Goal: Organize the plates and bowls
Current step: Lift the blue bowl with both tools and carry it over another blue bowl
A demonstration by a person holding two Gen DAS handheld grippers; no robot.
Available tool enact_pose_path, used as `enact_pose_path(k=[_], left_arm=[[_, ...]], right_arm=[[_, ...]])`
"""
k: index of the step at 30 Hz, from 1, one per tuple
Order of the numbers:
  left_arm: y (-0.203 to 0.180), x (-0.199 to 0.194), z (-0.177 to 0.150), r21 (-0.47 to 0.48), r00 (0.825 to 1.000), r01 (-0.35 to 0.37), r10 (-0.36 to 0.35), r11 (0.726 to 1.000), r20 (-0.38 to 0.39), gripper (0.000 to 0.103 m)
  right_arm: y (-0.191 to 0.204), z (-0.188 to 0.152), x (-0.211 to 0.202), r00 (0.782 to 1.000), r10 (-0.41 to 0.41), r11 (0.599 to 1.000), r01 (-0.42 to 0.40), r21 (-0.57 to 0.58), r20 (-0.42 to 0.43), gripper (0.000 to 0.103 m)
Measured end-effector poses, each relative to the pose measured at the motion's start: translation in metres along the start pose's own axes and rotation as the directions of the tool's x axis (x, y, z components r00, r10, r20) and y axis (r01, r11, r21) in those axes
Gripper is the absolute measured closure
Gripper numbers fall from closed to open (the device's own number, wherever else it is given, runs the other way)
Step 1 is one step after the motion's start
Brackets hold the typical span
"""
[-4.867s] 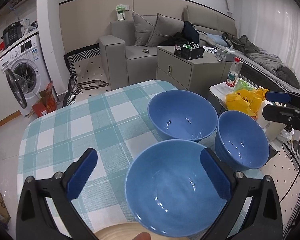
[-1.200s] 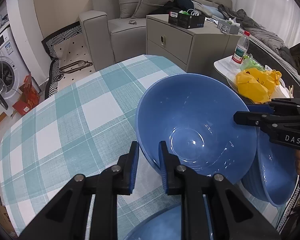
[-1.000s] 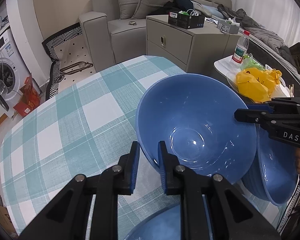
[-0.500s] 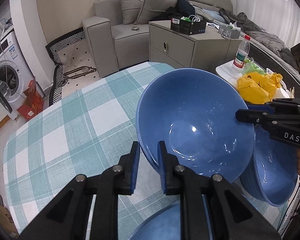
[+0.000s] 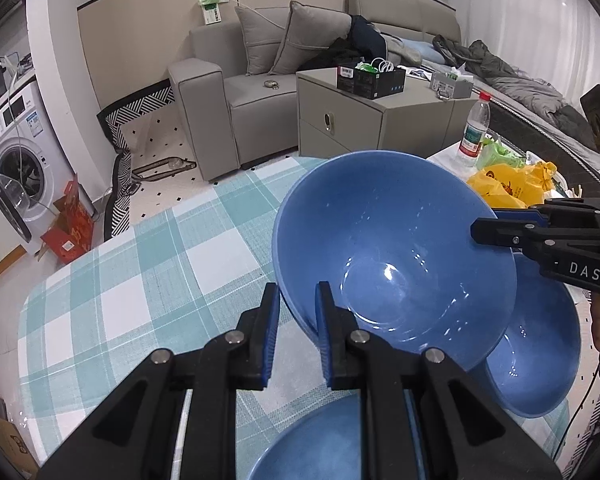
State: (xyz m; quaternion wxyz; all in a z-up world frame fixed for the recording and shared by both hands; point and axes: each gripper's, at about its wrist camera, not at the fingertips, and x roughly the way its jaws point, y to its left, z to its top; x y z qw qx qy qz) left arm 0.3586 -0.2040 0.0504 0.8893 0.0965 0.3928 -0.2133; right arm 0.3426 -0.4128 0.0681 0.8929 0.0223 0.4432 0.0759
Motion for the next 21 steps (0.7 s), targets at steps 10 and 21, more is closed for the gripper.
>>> enact_pose_path(k=[10,21], left_arm=[[0.000,-0.031,0.000,-0.001,0.999,-0.010,0.010,1.000,0.050,0.087],[0.004,-0.073,-0.012,-0.009,0.994,-0.035,0.036,0.999,0.101,0.087]], right_arm=[[0.017,-0.003,-0.036,0.999,0.001,1.000,0.000,-0.030,0.051,0.084],[0.048,-0.011,-0.077,0.995,0.020,0.997,-0.012,-0.077,0.100,0.084]])
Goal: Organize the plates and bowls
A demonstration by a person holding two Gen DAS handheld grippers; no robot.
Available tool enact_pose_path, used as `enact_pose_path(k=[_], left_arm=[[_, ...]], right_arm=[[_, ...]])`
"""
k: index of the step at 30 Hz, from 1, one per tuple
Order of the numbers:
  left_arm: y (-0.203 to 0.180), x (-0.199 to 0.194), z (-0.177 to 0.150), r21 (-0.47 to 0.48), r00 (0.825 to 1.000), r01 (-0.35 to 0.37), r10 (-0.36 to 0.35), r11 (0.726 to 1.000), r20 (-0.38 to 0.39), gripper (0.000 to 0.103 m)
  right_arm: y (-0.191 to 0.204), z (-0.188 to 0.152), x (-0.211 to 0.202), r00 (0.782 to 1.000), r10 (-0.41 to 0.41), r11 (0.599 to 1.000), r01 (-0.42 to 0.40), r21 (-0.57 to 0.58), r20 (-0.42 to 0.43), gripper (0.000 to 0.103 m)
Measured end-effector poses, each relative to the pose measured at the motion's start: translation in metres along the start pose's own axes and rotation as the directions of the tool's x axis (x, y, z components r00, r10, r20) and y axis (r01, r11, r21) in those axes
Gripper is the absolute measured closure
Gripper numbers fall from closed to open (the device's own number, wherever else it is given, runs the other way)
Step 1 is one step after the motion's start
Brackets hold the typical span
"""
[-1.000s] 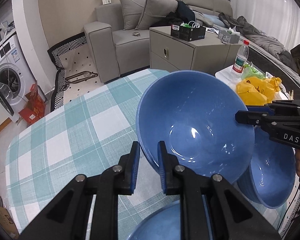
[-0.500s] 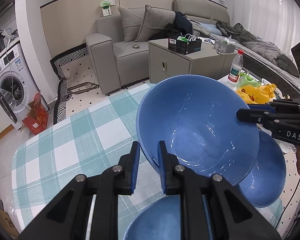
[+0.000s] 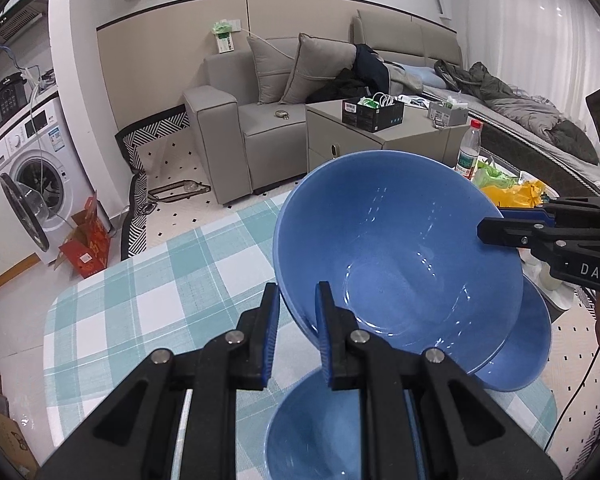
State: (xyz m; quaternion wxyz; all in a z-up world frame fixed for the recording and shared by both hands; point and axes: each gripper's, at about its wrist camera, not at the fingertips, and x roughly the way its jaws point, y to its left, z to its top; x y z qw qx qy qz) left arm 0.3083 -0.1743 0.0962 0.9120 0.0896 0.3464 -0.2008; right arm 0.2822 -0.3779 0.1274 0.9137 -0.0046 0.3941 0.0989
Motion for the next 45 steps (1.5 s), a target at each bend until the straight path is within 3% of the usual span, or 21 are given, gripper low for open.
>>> enact_pose_path(k=[19,45], left_arm=[[0.004,-0.055,-0.035,-0.010,0.999,-0.031,0.032,0.999,0.042,0.087],[0.007,-0.077,-0.083,-0.033,0.998,-0.058,0.059,0.998,0.028,0.087]], right_arm=[[0.048,-0.027,-0.048,0.999,0.020,0.999,-0.018,-0.051,0.036,0.084],[0.082,-0.077,-0.044,0.999,0.049,0.996,-0.050,-0.080,-0.017,0.084]])
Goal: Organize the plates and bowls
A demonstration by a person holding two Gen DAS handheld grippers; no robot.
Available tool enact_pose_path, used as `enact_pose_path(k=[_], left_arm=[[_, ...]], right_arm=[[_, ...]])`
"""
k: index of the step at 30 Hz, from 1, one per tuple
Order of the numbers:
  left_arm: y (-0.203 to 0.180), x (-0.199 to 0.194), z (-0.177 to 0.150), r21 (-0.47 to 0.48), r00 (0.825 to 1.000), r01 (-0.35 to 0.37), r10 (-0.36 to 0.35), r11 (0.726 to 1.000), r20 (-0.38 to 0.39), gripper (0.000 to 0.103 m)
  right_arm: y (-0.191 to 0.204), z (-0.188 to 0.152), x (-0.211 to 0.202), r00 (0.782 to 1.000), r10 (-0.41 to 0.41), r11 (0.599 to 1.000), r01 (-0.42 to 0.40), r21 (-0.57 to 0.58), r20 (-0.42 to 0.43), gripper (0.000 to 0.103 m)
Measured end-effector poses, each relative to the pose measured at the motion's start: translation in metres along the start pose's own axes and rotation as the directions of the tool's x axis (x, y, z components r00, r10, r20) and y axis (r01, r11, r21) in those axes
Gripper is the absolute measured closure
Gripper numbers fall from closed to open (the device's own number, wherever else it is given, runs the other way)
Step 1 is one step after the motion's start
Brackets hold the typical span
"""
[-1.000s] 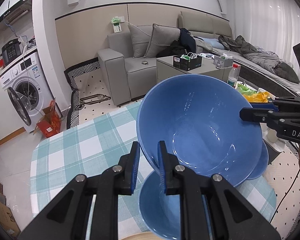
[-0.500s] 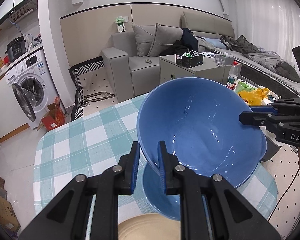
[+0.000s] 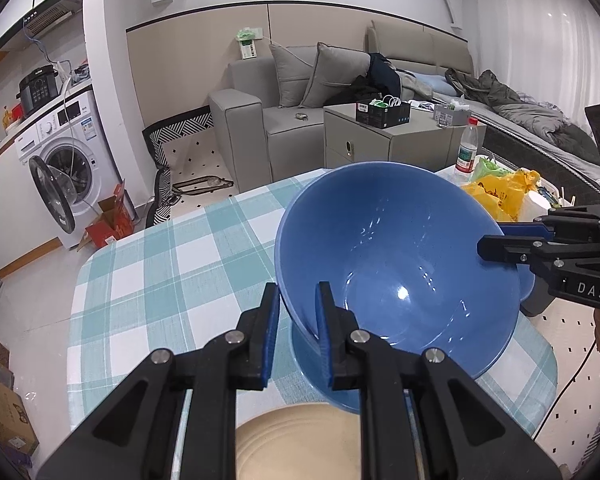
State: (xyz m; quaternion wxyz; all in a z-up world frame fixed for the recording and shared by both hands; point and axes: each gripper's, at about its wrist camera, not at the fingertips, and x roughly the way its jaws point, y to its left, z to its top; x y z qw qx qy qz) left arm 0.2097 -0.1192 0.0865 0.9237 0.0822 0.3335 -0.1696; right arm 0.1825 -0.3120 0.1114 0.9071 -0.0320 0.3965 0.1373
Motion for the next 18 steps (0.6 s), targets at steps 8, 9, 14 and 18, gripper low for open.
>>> enact_pose_path(k=[8,9,14,18], left_arm=[[0.002,0.005,-0.010,-0.010,1.000,-0.003,0.002,1.000,-0.022,0.087],[0.002,0.007,-0.011,-0.009,1.000,-0.006,0.006,1.000,-0.025,0.087],[0.006,0.014,-0.016,-0.023,0.999,-0.001,0.000,1.000,-0.043,0.087],[0.007,0.021,-0.019,-0.025,0.998,-0.007,0.005,1.000,-0.062,0.087]], right_arm=[[0.002,-0.009,0.013,1.000,0.003,1.000,-0.003,0.004,-0.028,0.084],[0.002,-0.010,0.015,0.999,0.004,1.000,-0.004,0.005,-0.032,0.084],[0.004,-0.015,0.026,0.998,0.010,1.000,-0.009,0.005,-0.058,0.084],[0.009,-0.018,0.032,0.997,-0.007,1.000,0.008,0.005,-0.078,0.084]])
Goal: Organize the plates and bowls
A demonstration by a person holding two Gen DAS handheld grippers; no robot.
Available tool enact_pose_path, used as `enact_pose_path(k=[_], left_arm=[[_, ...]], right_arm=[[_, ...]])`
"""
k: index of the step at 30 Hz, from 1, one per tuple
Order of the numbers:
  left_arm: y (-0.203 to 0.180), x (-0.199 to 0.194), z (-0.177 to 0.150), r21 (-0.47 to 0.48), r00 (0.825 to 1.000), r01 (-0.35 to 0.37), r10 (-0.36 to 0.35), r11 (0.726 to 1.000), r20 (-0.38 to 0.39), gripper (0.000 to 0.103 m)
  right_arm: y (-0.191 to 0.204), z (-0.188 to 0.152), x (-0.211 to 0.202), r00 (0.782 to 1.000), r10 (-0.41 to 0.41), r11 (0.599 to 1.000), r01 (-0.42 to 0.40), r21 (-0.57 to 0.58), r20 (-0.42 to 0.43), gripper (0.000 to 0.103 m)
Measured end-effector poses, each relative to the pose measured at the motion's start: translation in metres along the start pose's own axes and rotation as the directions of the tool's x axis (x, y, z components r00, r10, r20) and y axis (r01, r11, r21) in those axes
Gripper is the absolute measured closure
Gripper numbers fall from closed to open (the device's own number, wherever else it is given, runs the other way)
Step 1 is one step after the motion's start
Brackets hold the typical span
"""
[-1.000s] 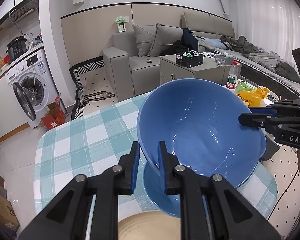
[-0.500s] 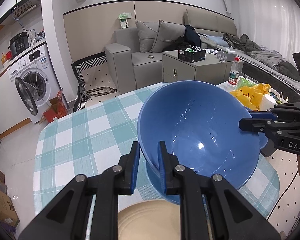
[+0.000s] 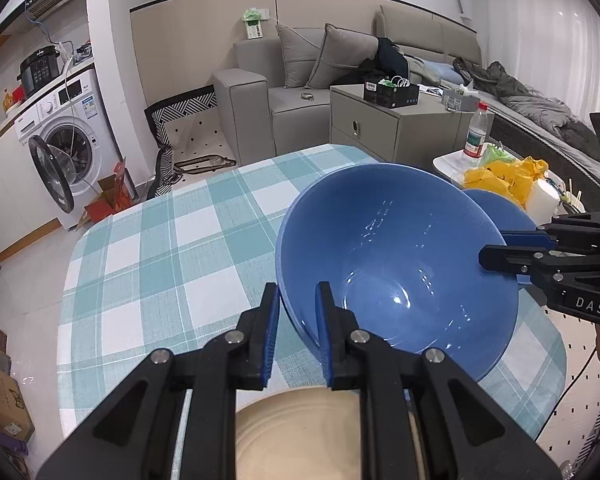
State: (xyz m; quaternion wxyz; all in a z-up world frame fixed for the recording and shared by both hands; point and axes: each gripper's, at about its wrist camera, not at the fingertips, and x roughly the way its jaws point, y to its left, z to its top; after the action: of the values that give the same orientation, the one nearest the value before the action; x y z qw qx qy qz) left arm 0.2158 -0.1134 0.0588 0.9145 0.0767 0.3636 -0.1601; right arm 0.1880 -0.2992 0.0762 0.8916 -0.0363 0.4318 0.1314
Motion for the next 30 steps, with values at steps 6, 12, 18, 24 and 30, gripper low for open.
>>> enact_pose_path(k=[6,12,18,24,30], left_arm=[[0.000,0.007,-0.003,0.013,1.000,-0.002,0.003,1.000,-0.022,0.087],[-0.003,0.008,-0.003,0.032,1.000,-0.006,0.007,0.999,-0.023,0.087],[-0.005,0.015,-0.007,0.043,0.999,-0.010,0.012,0.999,-0.047,0.087],[-0.008,0.024,-0.008,0.058,0.996,-0.033,0.037,0.998,-0.079,0.087],[-0.010,0.026,-0.008,0.065,0.995,-0.044,0.050,0.997,-0.087,0.087]], right_arm=[[0.005,-0.012,0.011,0.999,-0.022,0.999,0.023,0.029,-0.029,0.084],[0.012,-0.026,0.017,0.998,-0.059,0.996,0.060,0.059,-0.023,0.084],[0.021,-0.034,0.019,0.992,-0.125,0.990,0.125,0.071,0.000,0.084],[0.029,-0.038,0.027,0.982,-0.188,0.979,0.186,0.079,0.010,0.082],[0.029,-0.040,0.029,0.978,-0.209,0.976,0.208,0.057,0.010,0.081]])
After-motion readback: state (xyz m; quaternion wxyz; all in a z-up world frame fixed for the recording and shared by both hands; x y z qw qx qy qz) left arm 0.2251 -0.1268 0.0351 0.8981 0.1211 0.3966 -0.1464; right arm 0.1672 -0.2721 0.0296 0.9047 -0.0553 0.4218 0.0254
